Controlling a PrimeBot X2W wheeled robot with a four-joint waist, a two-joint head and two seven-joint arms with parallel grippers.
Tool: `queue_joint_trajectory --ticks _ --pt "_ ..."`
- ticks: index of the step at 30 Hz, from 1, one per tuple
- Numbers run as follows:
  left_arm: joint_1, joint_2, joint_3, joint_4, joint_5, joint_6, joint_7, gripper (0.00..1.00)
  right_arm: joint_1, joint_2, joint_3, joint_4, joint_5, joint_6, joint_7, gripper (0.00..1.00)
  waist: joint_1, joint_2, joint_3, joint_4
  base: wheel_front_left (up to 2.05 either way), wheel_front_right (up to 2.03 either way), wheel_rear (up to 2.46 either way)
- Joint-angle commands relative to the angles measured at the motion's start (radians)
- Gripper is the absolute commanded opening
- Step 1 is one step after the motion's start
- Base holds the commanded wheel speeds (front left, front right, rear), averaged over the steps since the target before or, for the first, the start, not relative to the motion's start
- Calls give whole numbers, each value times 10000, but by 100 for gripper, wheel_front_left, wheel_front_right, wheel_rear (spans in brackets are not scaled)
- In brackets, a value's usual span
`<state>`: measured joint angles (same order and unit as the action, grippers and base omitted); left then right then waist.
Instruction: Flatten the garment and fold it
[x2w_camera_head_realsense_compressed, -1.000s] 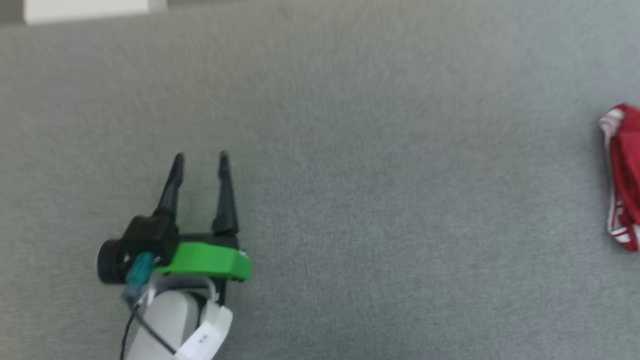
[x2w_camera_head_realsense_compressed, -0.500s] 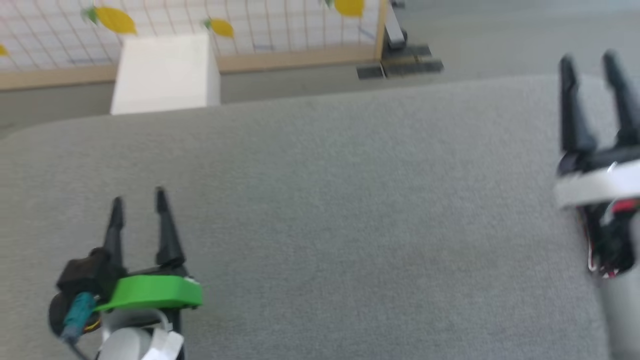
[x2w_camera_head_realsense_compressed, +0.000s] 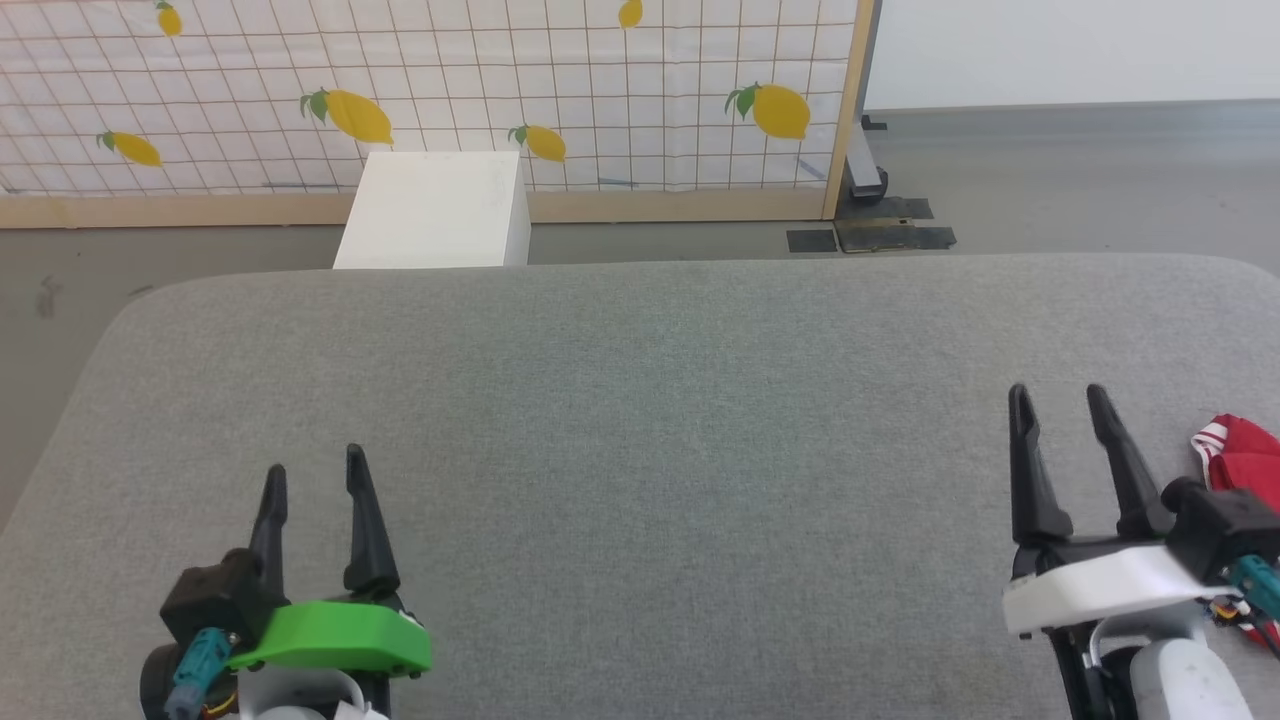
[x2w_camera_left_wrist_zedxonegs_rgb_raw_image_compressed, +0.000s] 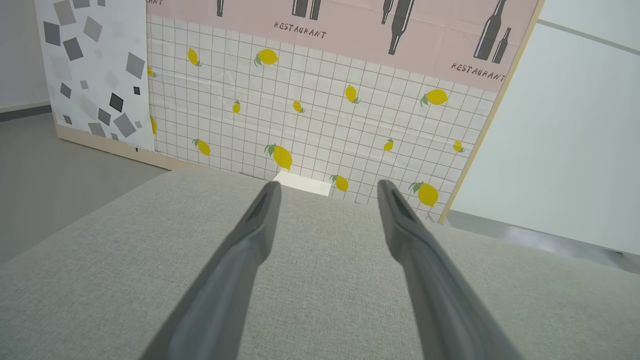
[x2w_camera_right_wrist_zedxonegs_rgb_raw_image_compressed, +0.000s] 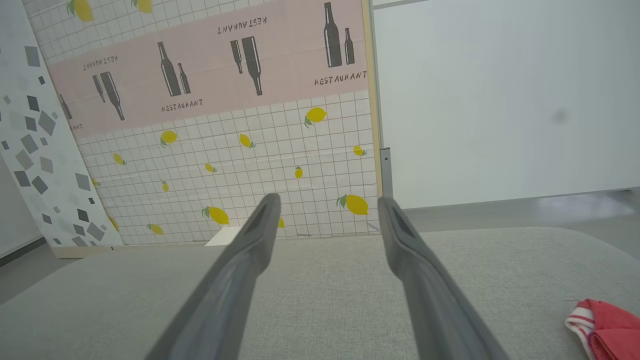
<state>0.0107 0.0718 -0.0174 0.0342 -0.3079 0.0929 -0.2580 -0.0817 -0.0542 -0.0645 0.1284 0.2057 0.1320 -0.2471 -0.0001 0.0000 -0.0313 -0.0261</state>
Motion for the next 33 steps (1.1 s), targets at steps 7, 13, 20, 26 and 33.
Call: queue_joint_trajectory --ticks 7,13,20,26,33 --pt "93 -108 -470 625 290 -80 -37 100 500 36 129 554 -163 -13 -97 100 1 0 47 -98 0 0 0" --pt "70 -93 -766 913 948 -53 -37 100 528 38 204 712 -111 -13 -112 100 1 0 107 -142 0 0 0" --pt "-6 -80 -825 955 1356 -97 -37 100 511 38 221 870 -33 -13 -122 100 1 0 161 -159 0 0 0" --pt "-12 -81 -839 909 1408 -101 15 0 442 15 212 900 -41 2 -35 0 1 0 177 -149 0 0 0" --pt "-14 -84 -826 877 1450 -122 80 0 451 14 223 845 -92 2 40 0 1 0 181 -138 0 0 0"
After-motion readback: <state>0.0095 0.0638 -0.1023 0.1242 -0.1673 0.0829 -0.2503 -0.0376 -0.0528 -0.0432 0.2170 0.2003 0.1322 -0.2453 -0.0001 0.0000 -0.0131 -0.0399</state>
